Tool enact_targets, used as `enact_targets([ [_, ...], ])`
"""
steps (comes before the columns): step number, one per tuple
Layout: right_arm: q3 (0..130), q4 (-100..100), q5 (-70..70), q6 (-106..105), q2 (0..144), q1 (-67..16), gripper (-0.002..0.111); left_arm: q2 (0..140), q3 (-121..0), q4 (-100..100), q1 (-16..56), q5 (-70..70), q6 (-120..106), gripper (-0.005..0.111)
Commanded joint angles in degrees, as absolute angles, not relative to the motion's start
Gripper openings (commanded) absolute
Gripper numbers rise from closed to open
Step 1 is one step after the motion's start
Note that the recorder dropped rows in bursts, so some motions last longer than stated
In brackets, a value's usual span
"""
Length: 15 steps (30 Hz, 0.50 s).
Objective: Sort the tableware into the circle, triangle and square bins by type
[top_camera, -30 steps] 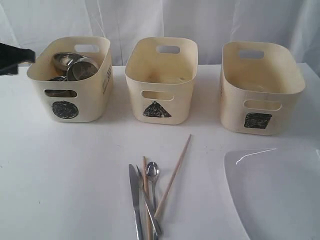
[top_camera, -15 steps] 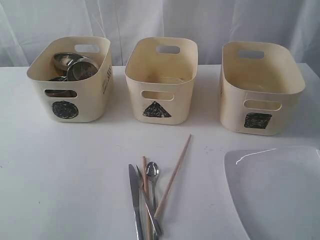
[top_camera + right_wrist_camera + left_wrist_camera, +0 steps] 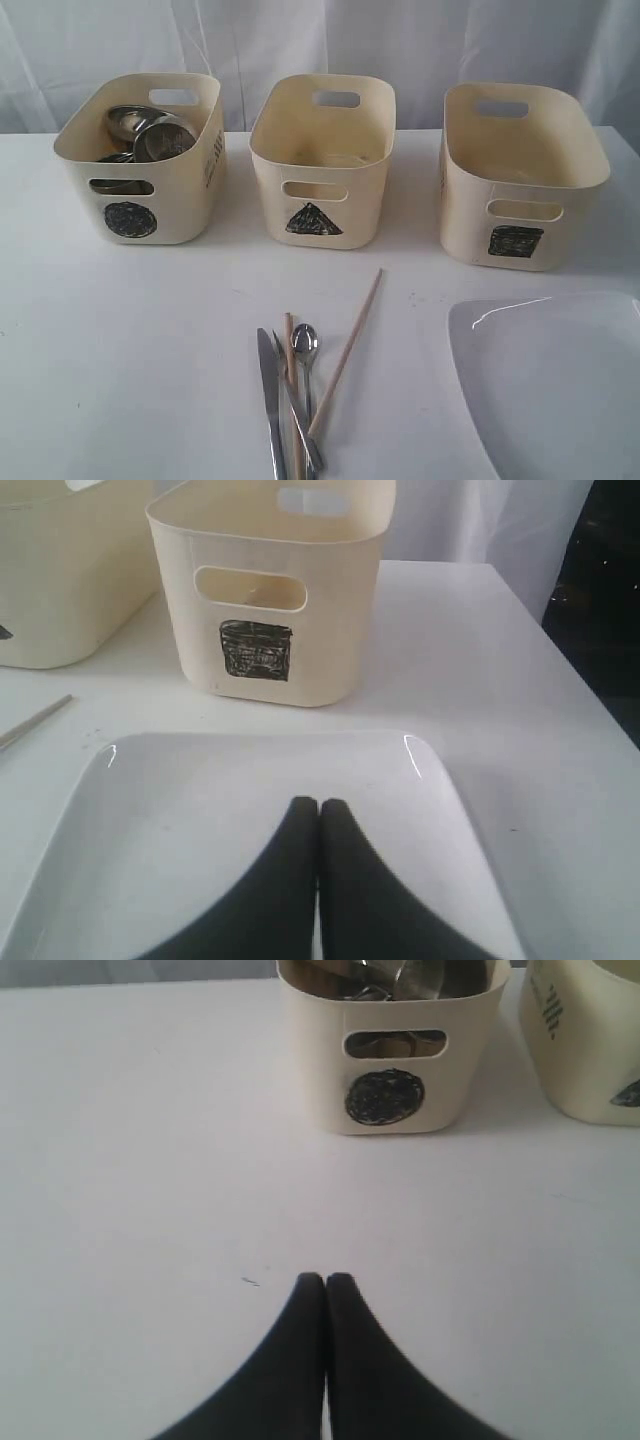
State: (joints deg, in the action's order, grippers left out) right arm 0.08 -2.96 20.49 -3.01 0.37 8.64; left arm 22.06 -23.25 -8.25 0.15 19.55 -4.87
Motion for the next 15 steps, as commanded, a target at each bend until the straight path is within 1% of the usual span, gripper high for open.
enact_targets([
  [1, 0.0, -2.93, 20.07, -2.79, 0.0, 8.44, 0.0, 21.58, -22.82, -2.87, 0.05, 18.05, -16.04, 0.0],
  [4, 0.0, -2.93, 20.07, -2.79, 0.0, 8.44, 0.0, 20.52, -21.06, -6.01, -0.33, 18.05, -14.1, 0.0],
  [8, 0.0, -3.03, 20.07, -2.81, 0.0, 8.44, 0.0, 16.27, -17.08, -12.17, -2.58, 17.8, -13.81, 0.0],
  [15, 0.0, -3.03, 20.07, -2.81, 0.0, 8.44, 0.0, 5.94, -8.61, -12.4, -4.05, 17.66, -13.54, 0.0],
])
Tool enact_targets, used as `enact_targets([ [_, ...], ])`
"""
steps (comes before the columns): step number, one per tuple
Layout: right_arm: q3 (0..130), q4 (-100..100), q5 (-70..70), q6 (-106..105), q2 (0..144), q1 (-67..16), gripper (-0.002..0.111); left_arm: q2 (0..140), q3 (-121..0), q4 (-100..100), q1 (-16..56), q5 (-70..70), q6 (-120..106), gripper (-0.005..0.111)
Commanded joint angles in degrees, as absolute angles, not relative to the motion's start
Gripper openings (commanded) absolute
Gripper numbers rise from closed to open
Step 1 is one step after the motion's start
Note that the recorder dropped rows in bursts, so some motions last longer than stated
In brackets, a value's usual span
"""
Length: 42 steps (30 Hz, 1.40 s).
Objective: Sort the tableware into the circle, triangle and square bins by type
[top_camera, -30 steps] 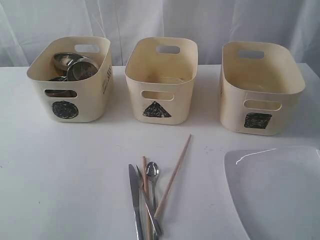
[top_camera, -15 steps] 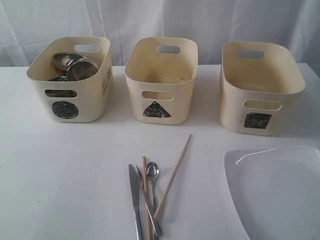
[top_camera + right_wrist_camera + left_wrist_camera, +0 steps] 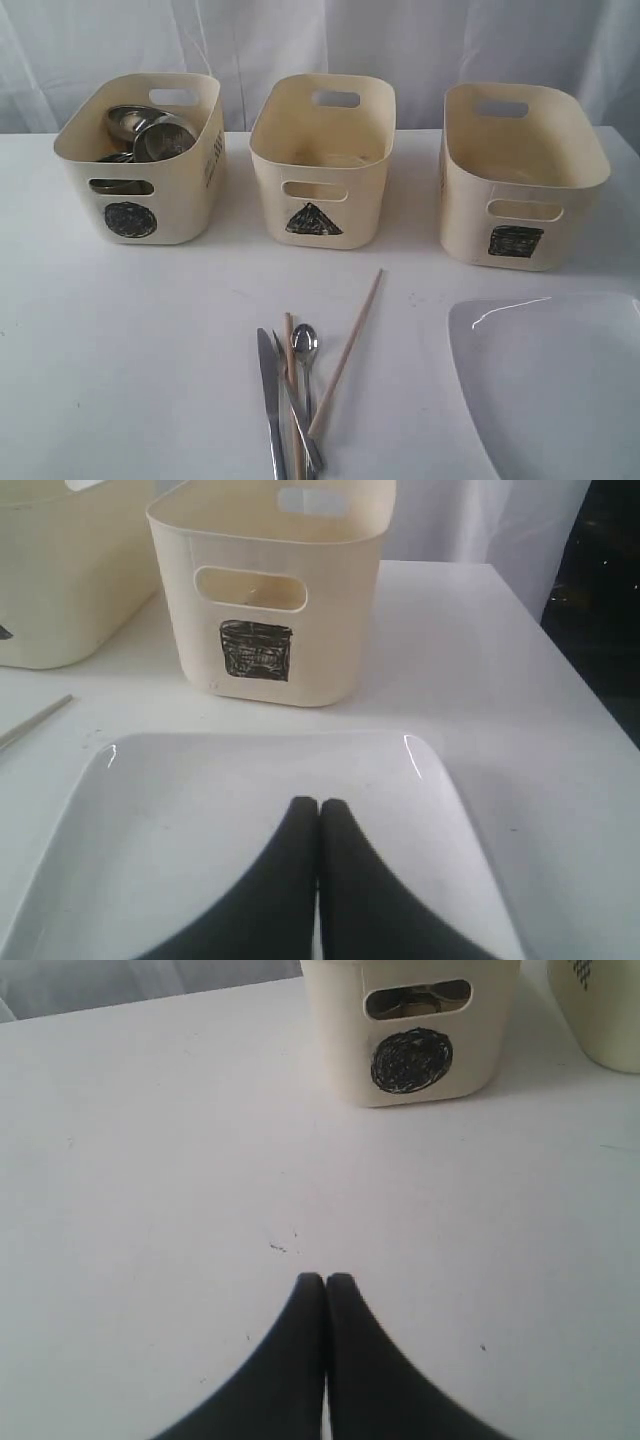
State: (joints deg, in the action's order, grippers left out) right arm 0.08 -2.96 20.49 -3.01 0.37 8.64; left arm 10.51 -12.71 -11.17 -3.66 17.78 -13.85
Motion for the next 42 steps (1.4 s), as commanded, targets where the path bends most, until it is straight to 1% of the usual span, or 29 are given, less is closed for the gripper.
enact_targets([
  [1, 0.0, -3.03, 20.07, -2.81, 0.0, 8.44, 0.0, 4.8, -7.23, -12.81, -4.05, 17.72, -12.79, 0.0],
  [6, 0.0, -3.03, 20.07, -2.81, 0.0, 8.44, 0.0, 1.83, -0.22, -17.17, -4.05, 24.1, -4.84, 0.0],
  [9, 0.0, -3.03, 20.07, -2.81, 0.0, 8.44, 0.0, 1.6, -0.22, -18.16, -4.14, 24.34, -5.57, 0.0],
  [11, 0.0, -3.03, 20.07, -2.81, 0.0, 8.44, 0.0, 1.46, 0.0, -16.99, -4.14, 22.14, -5.99, 0.0],
  [14, 0.0, -3.03, 20.07, -2.81, 0.0, 8.44, 0.0, 0.97, 0.0, -10.03, -4.14, 12.26, -7.34, 0.0],
  [16, 0.0, -3.03, 20.07, -2.81, 0.0, 8.44, 0.0, 0.0, 0.0, -8.21, -4.14, 10.85, -6.58, 0.0],
  [20, 0.0, -3.03, 20.07, -2.81, 0.0, 8.44, 0.0, 0.0, 0.0, -7.61, -3.95, 20.65, -4.49, 0.0],
  [42, 0.0, -2.91, 20.07, -2.81, 0.0, 8.44, 0.0, 0.0, 0.0, -8.45, -3.95, 20.19, -5.32, 0.0],
])
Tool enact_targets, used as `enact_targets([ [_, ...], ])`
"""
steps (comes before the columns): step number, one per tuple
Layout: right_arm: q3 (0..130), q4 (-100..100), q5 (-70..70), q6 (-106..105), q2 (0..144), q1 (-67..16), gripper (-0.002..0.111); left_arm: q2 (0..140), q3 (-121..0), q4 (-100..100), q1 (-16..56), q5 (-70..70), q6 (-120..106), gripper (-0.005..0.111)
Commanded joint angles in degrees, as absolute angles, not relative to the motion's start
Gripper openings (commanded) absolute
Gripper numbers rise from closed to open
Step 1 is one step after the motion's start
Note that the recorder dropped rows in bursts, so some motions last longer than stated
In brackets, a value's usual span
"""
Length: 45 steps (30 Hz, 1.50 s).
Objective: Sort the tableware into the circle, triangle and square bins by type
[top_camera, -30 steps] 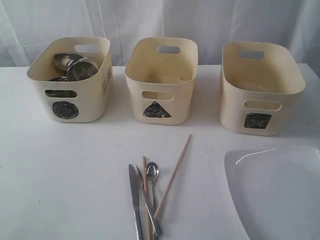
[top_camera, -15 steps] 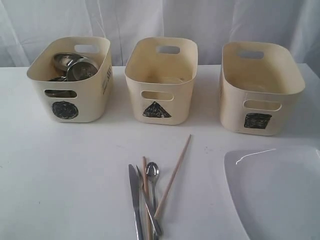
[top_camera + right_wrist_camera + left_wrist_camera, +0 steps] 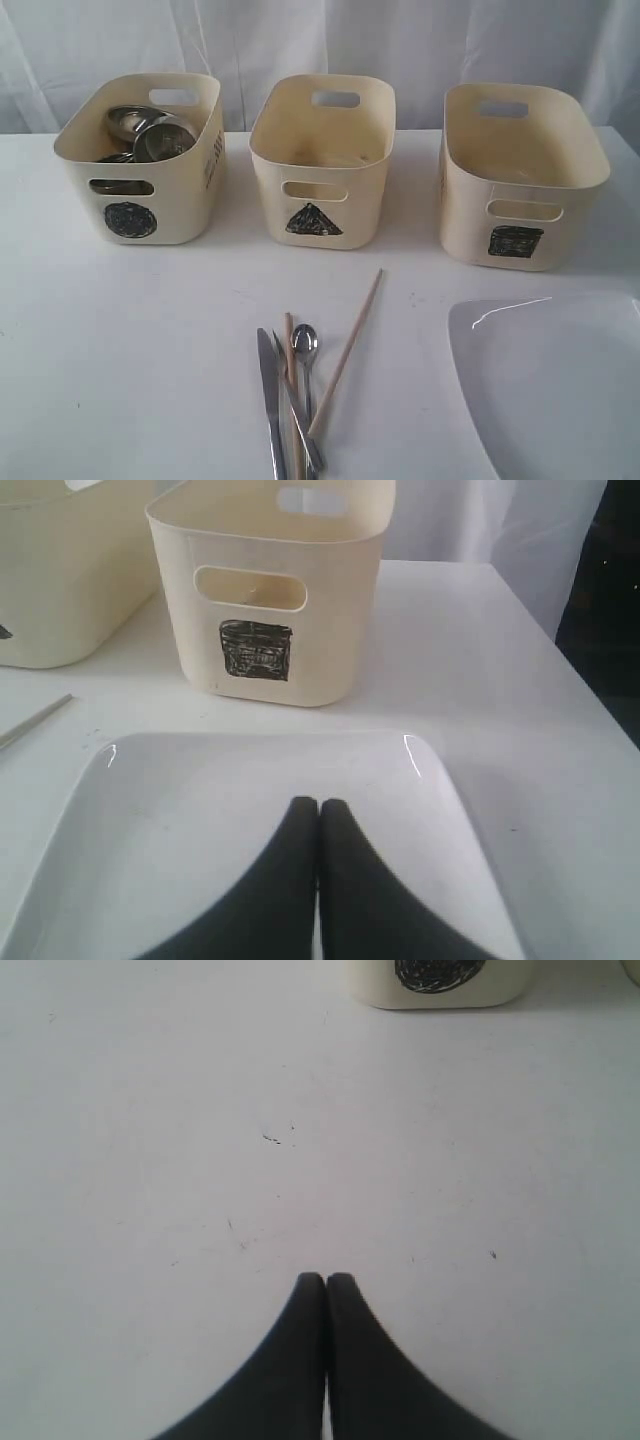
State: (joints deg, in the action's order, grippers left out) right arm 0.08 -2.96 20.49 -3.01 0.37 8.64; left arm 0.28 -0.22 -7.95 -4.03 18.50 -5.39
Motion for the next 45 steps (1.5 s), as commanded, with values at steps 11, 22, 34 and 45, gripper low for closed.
enact_targets([
  [11, 0.0, -1.84, 19.2, -4.1, 0.0, 8.44, 0.0, 0.0, 0.0, -8.45, -3.95, 20.19, -5.32, 0.0],
  [22, 0.0, 6.66, 1.22, -7.62, 0.0, 8.44, 0.0, 0.0, 0.0, -8.23, -3.95, 20.21, -6.1, 0.0],
  [34, 32.83, 25.43, -26.44, 49.98, 18.94, 8.44, 0.0, 0.0, 0.0, -8.23, -3.95, 20.21, -6.24, 0.0],
  [45, 45.17, 99.95, 15.3, 68.86, 64.31, 8.35, 0.0, 0.0, 0.0, -8.23, -3.95, 20.21, -6.24, 0.0],
])
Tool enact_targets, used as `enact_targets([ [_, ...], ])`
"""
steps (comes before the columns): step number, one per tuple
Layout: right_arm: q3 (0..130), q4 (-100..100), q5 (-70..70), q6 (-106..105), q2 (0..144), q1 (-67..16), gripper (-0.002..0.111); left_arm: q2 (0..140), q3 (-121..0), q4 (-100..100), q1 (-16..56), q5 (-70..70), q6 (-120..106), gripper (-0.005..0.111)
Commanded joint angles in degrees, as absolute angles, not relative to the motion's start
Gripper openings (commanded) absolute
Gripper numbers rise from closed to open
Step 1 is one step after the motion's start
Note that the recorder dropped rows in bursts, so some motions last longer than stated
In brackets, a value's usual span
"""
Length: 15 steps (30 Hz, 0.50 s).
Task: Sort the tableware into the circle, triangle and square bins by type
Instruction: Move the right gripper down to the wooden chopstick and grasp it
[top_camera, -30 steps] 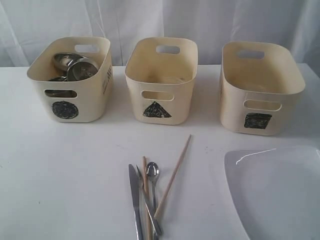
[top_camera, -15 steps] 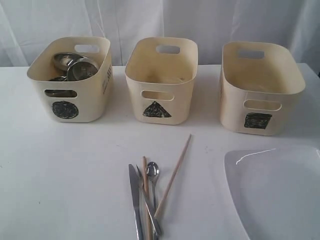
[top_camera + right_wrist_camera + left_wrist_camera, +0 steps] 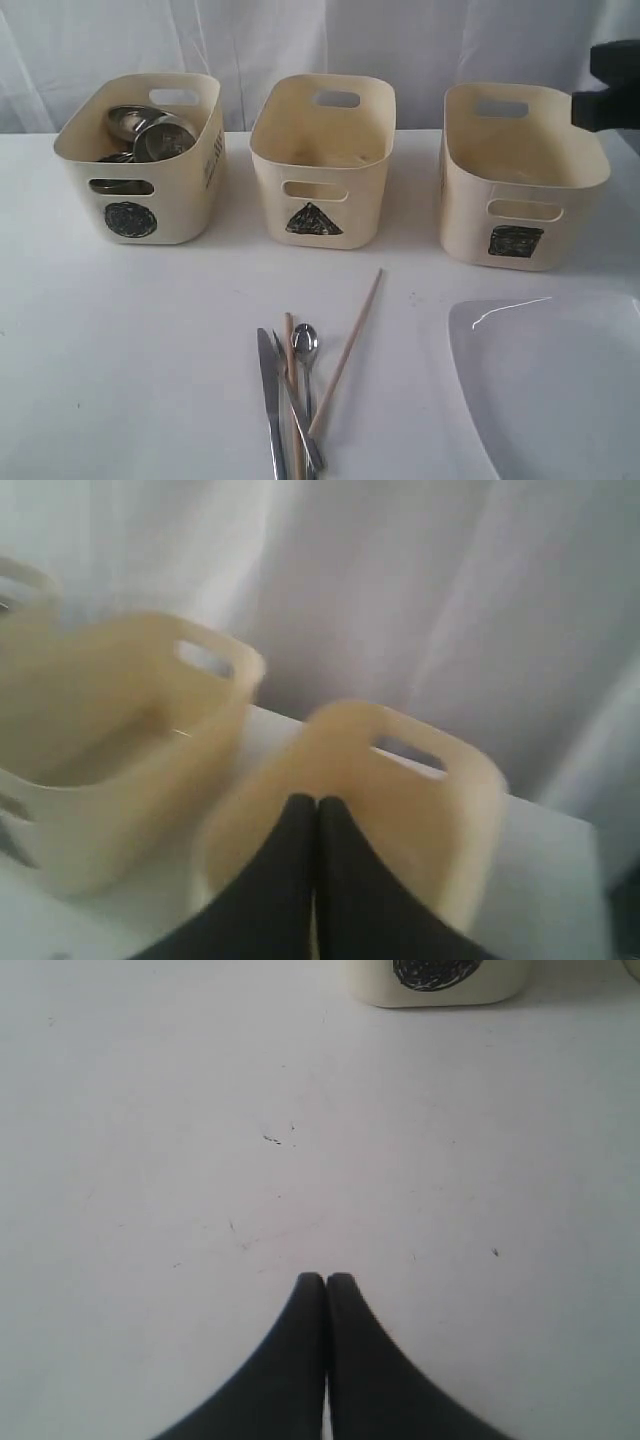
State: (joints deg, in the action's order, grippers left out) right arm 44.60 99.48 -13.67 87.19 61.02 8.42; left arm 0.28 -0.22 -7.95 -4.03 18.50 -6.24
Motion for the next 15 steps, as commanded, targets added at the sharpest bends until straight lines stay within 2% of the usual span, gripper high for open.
enact_targets([
  [1, 45.33, 99.54, 26.17, 61.37, 65.02, 8.35, 0.0, 0.0, 0.0, -8.23, -3.95, 20.21, -6.24, 0.0],
  [2, 46.76, 92.53, 45.24, 49.25, 66.5, 8.15, 0.0, 0.0, 0.0, -8.23, -3.95, 20.21, -6.24, 0.0],
  [3, 48.32, 85.92, 52.96, 46.53, 66.82, 8.71, 0.0, 0.0, 0.0, -8.23, -3.95, 20.21, -6.24, 0.0],
  [4, 52.36, 66.04, 59.46, 40.58, 66.87, 9.93, 0.0, 0.0, 0.0, -8.23, -3.95, 20.21, -6.24, 0.0],
  [8, 56.61, 5.47, 59.16, 4.42, 66.89, 9.28, 0.0, 0.0, 0.0, -8.23, -3.95, 20.21, -6.24, 0.0],
  [10, 56.4, -20.0, 59.03, -4.97, 67.55, 6.56, 0.0, 0.0, 0.0, -8.23, -3.95, 20.21, -6.24, 0.0],
  [12, 56.42, -28.96, 56.97, -4.68, 68.27, 1.75, 0.0, 0.0, 0.0, -8.23, -3.95, 20.21, -6.24, 0.0],
  [15, 56.42, -21.35, 49.94, 4.73, 71.02, -8.59, 0.0, 0.0, 0.0, -8.23, -3.95, 20.21, -6.24, 0.0],
])
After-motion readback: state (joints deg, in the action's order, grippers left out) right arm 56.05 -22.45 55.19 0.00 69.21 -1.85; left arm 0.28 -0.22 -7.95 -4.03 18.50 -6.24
